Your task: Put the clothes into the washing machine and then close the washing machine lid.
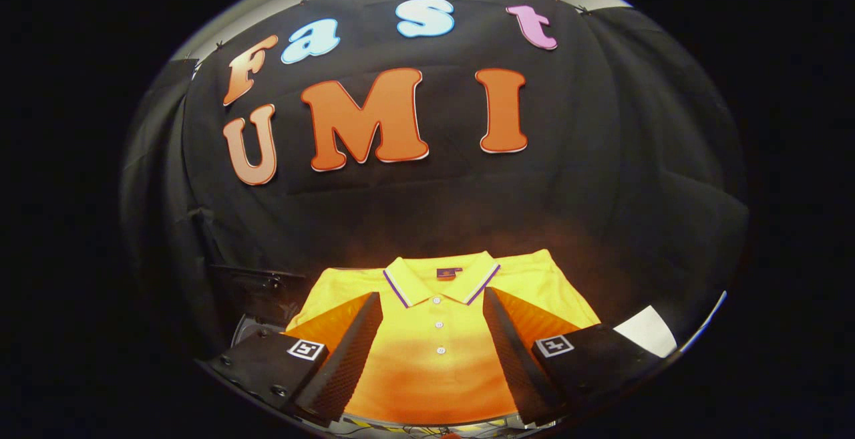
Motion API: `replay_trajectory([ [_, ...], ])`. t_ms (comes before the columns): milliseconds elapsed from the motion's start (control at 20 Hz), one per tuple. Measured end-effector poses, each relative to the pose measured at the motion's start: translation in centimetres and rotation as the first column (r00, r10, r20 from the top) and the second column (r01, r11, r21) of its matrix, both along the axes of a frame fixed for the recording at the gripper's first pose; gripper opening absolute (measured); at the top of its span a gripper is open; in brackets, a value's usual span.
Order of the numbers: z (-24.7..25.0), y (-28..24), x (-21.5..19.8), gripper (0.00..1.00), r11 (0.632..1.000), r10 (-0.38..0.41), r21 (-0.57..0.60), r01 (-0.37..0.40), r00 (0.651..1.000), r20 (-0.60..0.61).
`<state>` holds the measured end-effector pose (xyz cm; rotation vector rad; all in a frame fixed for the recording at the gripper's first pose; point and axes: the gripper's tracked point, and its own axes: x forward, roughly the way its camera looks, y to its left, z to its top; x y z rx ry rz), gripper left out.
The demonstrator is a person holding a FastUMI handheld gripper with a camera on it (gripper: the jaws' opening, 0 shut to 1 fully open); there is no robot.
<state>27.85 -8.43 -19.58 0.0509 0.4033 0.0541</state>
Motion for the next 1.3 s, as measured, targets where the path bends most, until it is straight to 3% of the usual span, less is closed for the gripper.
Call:
replay_trajectory([
  [300,-6.1,-1.2,4.2,0.98,1.000,-0.014,-0.021,0.011,0.989,-0.148],
  [450,-7.8,-0.1,4.8,0.97,1.000,-0.012,-0.021,0.008,0.980,-0.199],
  [750,-10.7,-0.5,4.6,0.98,0.995,-0.093,-0.058,0.080,0.951,-0.296],
  [1300,-10.7,-0.2,5.0,0.94,0.995,-0.091,-0.078,0.065,0.911,-0.402],
])
